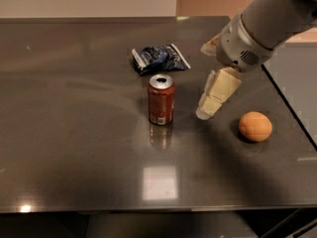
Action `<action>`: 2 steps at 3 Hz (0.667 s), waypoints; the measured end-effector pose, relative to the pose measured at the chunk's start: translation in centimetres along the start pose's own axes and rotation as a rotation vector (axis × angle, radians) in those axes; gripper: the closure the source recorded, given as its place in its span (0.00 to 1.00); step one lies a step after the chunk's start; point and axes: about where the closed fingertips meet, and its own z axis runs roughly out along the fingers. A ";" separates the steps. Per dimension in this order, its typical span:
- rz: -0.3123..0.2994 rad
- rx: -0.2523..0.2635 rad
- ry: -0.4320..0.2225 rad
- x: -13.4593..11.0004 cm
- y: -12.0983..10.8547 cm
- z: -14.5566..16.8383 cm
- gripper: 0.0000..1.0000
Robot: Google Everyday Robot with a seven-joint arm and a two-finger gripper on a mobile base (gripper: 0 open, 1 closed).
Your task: Move coke can near blue chip bag
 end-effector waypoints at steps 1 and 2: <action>0.012 -0.011 -0.018 -0.3 -0.7 1.6 0.00; 0.025 -0.024 -0.032 -0.4 -1.1 3.1 0.00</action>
Offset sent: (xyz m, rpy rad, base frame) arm 0.0289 0.0214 -0.0369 0.0625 0.0479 -0.0118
